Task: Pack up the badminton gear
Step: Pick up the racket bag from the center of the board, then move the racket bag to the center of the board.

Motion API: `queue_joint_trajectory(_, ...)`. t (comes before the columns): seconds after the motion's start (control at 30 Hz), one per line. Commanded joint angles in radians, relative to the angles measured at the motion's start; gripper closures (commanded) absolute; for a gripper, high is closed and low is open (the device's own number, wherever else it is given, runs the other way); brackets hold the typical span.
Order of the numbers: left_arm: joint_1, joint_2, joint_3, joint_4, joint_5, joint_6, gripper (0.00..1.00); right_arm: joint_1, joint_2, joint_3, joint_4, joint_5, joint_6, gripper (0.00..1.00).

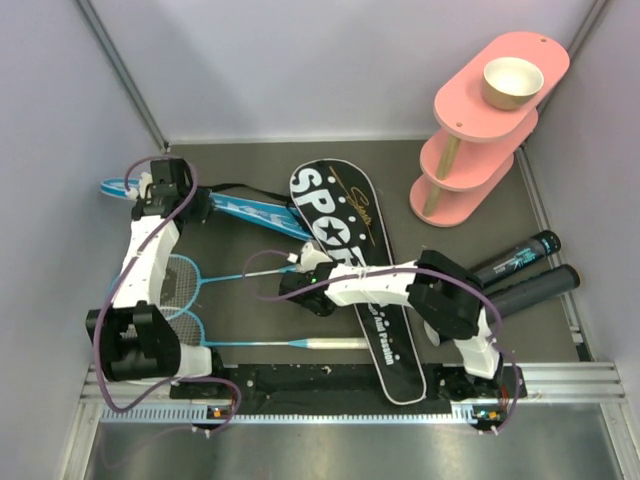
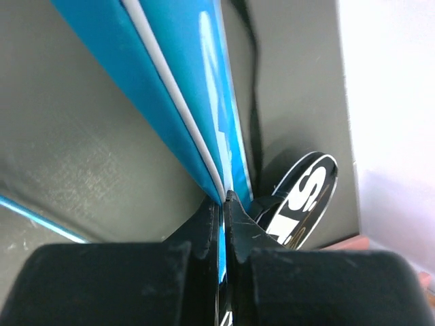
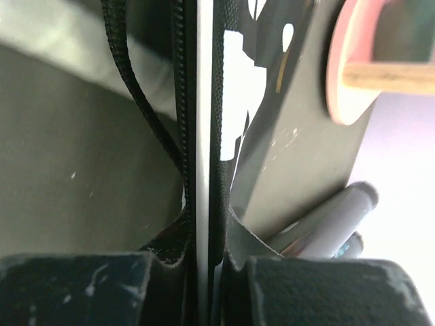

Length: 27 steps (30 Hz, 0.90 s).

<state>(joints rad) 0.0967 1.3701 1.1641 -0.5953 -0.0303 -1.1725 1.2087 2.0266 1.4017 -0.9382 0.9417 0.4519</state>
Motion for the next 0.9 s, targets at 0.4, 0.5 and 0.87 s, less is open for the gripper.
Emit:
queue_joint_trajectory(0.4, 0.006, -0.296, 0.357, 0.036, -0.238, 0.569, 1.0, -0.245, -0.246, 0.082, 0.848, -0.623, -1.423, 1.0)
queue_joint_trajectory(0.5, 0.005, -0.305, 0.393, 0.014, -0.253, 0.631, 1.0, -0.343, -0.207, 0.08, 0.938, -0.829, -1.542, 1.0)
queue_joint_trajectory(0.87, 0.0, -0.332, 0.477, -0.023, 0.029, 0.717, 1.0, -0.462, 0.178, 0.398, 1.131, -1.054, -1.647, 0.71)
